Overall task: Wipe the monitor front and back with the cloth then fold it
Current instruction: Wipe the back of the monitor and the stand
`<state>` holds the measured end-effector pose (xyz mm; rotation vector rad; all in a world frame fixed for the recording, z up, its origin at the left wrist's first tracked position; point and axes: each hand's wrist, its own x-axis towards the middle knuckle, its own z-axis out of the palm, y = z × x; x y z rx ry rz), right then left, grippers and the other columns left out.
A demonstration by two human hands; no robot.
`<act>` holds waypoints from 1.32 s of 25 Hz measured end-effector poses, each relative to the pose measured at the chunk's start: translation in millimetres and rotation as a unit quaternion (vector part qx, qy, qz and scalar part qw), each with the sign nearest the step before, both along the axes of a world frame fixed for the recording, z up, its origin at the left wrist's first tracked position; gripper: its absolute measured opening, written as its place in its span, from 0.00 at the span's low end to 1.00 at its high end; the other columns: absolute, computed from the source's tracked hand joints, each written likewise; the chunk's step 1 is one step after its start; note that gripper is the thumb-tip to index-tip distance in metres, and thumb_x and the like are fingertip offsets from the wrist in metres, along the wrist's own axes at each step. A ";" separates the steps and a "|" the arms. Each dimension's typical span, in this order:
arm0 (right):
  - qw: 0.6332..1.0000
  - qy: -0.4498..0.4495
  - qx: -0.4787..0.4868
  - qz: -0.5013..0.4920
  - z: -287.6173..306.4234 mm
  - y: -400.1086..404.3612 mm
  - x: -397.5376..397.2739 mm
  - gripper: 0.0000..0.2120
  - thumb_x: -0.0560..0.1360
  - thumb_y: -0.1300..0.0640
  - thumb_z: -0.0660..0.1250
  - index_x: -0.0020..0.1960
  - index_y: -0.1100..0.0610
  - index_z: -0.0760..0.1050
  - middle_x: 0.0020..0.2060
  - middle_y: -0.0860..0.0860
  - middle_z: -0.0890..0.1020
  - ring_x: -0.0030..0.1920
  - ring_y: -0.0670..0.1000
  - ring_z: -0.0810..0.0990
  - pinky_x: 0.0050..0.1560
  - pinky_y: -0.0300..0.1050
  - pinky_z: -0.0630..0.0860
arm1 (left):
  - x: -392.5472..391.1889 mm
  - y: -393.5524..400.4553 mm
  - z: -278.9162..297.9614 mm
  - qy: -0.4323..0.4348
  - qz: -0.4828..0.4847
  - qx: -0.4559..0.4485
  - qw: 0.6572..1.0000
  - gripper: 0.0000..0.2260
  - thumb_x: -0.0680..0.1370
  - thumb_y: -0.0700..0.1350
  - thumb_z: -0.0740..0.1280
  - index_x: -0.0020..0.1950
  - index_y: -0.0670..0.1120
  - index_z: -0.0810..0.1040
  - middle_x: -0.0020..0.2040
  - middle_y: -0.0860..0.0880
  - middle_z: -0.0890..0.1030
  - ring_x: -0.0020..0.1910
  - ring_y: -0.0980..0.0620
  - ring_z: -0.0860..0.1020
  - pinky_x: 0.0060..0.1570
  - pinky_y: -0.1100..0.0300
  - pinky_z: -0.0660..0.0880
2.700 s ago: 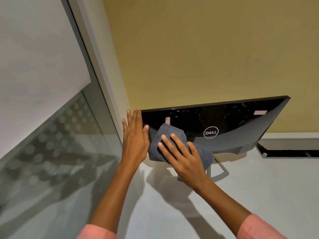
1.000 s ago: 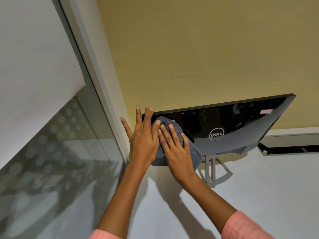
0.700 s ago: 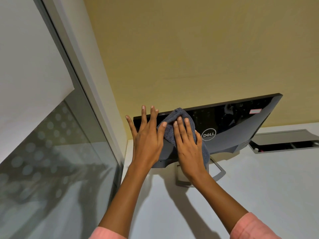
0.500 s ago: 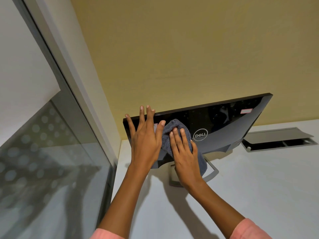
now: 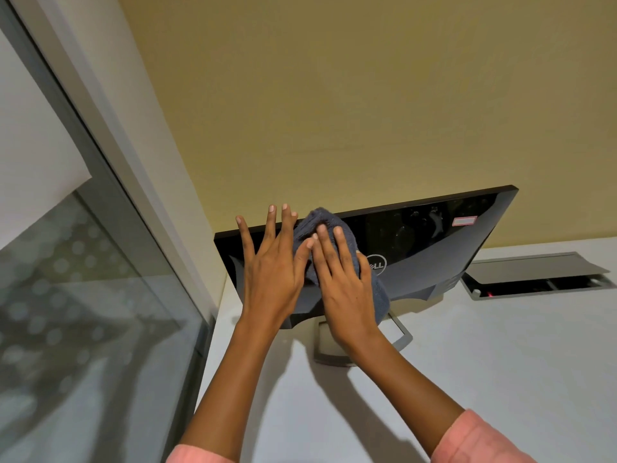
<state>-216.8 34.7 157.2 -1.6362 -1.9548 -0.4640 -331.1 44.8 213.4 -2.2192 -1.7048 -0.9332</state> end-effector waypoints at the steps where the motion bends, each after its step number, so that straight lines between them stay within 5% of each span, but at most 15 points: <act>1: 1.000 0.005 0.005 -0.006 1.6 0.9 8.6 0.32 0.73 0.66 0.54 0.76 0.57 0.53 0.76 0.52 0.53 0.76 0.54 0.52 0.68 0.54 0.57 | 4.7 0.0 0.1 -0.002 0.001 -0.002 1.000 0.31 0.81 0.60 0.42 0.76 0.40 0.54 0.71 0.48 0.70 0.76 0.52 0.53 0.72 0.44 0.35; 5: 0.999 0.027 -0.007 -0.031 -5.2 0.0 37.0 0.36 0.70 0.70 0.61 0.76 0.59 0.54 0.76 0.53 0.54 0.76 0.55 0.53 0.68 0.55 0.63 | 21.6 -0.1 -0.7 -0.015 0.000 -0.001 1.000 0.32 0.80 0.61 0.42 0.76 0.40 0.51 0.72 0.48 0.68 0.76 0.55 0.49 0.72 0.47 0.33; 11: 0.999 0.019 -0.034 -0.012 -36.9 -12.9 38.5 0.34 0.68 0.68 0.57 0.74 0.60 0.58 0.75 0.56 0.60 0.75 0.58 0.57 0.64 0.58 0.69 | 31.4 -1.0 1.2 -0.053 0.016 0.014 0.998 0.33 0.80 0.61 0.43 0.75 0.38 0.53 0.69 0.47 0.72 0.75 0.55 0.53 0.73 0.49 0.34; 14: 0.999 -0.001 -0.038 0.016 -34.9 -11.1 27.5 0.35 0.69 0.66 0.57 0.75 0.58 0.56 0.76 0.54 0.57 0.76 0.55 0.48 0.68 0.57 0.63 | 33.6 -1.4 0.9 -0.066 0.019 0.014 0.998 0.32 0.80 0.60 0.44 0.75 0.38 0.52 0.68 0.47 0.73 0.74 0.56 0.53 0.73 0.50 0.34; 18: 0.999 0.013 -0.021 0.024 -3.4 2.3 25.3 0.33 0.74 0.62 0.61 0.76 0.56 0.52 0.76 0.51 0.53 0.76 0.53 0.51 0.69 0.55 0.57 | 32.8 0.9 -2.0 -0.056 0.026 0.014 0.998 0.33 0.80 0.60 0.42 0.75 0.38 0.53 0.68 0.47 0.73 0.74 0.56 0.53 0.72 0.52 0.32; 24: 0.996 0.078 -0.012 -0.042 11.7 8.5 59.9 0.33 0.72 0.70 0.49 0.77 0.60 0.50 0.77 0.54 0.50 0.76 0.56 0.49 0.67 0.58 0.64 | 37.5 0.2 -5.1 -0.110 0.004 0.007 0.994 0.32 0.80 0.60 0.46 0.76 0.40 0.51 0.71 0.46 0.69 0.75 0.55 0.51 0.72 0.57 0.31; 33: 0.997 0.059 -0.052 -0.018 -33.8 -6.5 57.5 0.39 0.65 0.68 0.70 0.74 0.60 0.59 0.74 0.56 0.60 0.74 0.57 0.57 0.64 0.59 0.68 | 52.2 17.9 -16.3 -0.033 -0.010 -0.054 0.998 0.29 0.80 0.62 0.42 0.77 0.49 0.47 0.77 0.49 0.58 0.77 0.50 0.45 0.74 0.45 0.40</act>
